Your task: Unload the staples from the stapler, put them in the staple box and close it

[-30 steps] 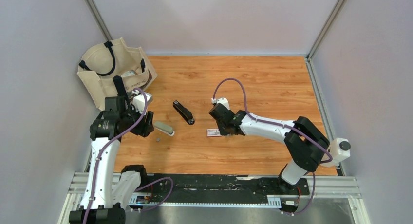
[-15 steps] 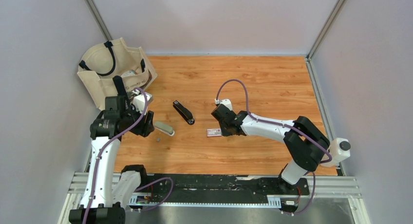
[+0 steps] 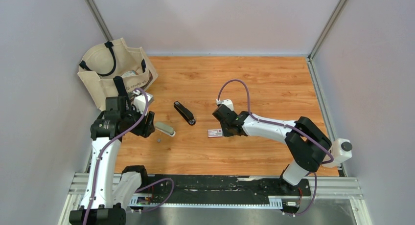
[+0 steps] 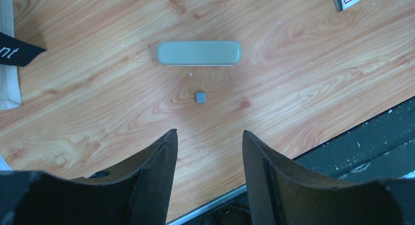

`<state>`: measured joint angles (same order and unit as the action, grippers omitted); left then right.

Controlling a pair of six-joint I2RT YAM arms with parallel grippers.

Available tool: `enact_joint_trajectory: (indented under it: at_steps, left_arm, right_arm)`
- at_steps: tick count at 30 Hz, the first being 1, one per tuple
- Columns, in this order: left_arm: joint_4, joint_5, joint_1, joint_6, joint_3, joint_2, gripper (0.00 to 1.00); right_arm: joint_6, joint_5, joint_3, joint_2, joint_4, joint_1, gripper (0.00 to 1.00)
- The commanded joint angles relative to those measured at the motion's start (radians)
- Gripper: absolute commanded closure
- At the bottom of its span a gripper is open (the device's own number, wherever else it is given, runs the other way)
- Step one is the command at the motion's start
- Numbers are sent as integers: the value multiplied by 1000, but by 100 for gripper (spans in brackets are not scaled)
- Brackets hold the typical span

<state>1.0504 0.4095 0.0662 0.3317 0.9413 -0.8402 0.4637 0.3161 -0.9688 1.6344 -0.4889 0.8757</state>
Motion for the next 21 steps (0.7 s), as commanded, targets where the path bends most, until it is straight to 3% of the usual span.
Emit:
enact_joint_trajectory:
  at_steps: [1,9,21]
  left_arm:
    - [-18,20,6,15,-7,4,40]
    - [-18,22,6,15,-7,3,40]
    - [-18,26,6,18,-12,3,40]
  right_arm:
    - [12,20,-10,-11,24,-3,81]
    - [10,18,-13,-8,23,-3,69]
    - [23,29,5,-65,33,-3,71]
